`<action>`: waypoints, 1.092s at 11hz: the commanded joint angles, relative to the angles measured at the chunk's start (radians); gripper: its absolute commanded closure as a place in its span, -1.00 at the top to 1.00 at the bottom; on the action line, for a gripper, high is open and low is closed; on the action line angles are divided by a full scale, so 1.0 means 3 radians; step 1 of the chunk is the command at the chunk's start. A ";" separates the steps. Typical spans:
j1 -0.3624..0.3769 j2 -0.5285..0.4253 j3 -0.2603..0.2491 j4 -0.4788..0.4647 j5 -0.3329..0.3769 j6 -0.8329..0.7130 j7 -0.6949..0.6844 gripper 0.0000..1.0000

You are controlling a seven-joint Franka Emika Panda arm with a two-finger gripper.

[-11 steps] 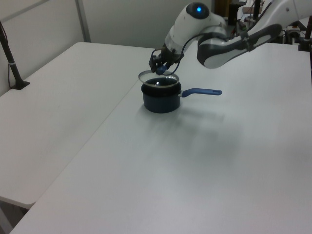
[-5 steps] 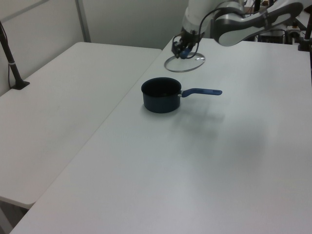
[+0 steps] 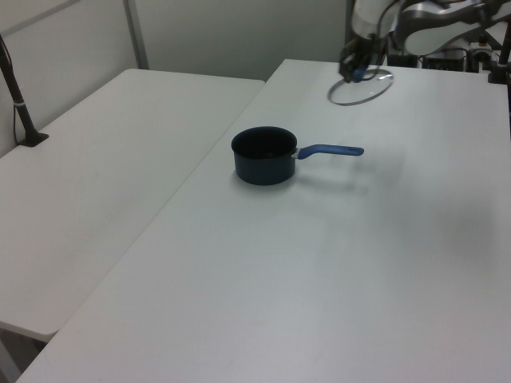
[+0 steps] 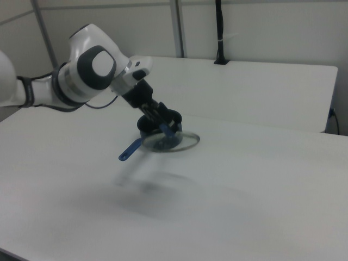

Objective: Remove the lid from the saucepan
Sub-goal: 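Lift the glass lid off the pot and carry it beyond the handle tip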

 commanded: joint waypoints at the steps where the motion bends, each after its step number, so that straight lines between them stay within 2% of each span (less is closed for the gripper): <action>1: -0.0131 -0.0876 0.0002 -0.1037 0.0098 0.0242 -0.0472 -0.09; 2: -0.0106 -0.1091 -0.0003 -0.1399 0.0134 0.0385 -0.0615 -0.09; 4: -0.0025 -0.1236 -0.0004 -0.1714 0.0134 0.0412 -0.0637 -0.09; 8: 0.0343 -0.0834 -0.0004 -0.1791 0.0134 0.0412 -0.0699 -0.08; 12: 0.0502 -0.0506 0.0007 -0.1786 0.0134 0.0428 -0.0668 -0.07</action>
